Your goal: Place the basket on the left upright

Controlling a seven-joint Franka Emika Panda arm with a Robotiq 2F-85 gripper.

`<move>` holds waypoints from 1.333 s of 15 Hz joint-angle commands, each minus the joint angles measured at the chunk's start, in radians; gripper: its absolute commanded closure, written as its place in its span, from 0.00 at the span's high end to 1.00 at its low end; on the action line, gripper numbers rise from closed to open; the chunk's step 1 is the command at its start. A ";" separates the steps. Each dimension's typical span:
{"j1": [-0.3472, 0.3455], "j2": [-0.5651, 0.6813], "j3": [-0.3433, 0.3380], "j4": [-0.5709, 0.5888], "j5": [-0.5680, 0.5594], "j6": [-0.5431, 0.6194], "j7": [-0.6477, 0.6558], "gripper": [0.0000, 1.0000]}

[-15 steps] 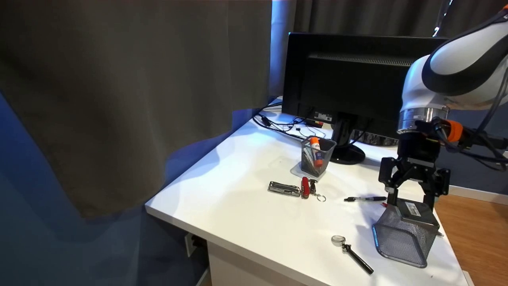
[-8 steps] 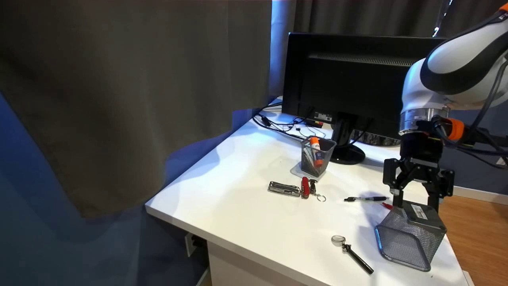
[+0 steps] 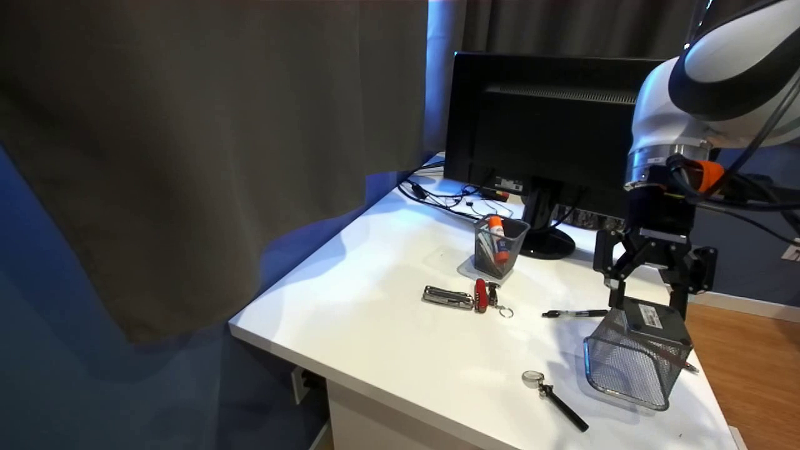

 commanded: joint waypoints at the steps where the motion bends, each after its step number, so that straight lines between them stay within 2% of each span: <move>1: 0.113 -0.108 -0.052 -0.057 -0.098 0.056 0.180 0.56; 7: 0.245 -0.164 -0.093 -0.102 -0.366 0.123 0.493 0.56; 13: 0.313 -0.161 -0.148 -0.190 -0.560 0.356 0.745 0.56; 15: 0.343 -0.163 -0.181 -0.215 -0.645 0.399 0.813 0.56; 18: 0.394 -0.159 -0.232 -0.231 -0.775 0.404 0.923 0.56; 20: 0.408 -0.149 -0.236 -0.230 -0.812 0.396 0.961 0.56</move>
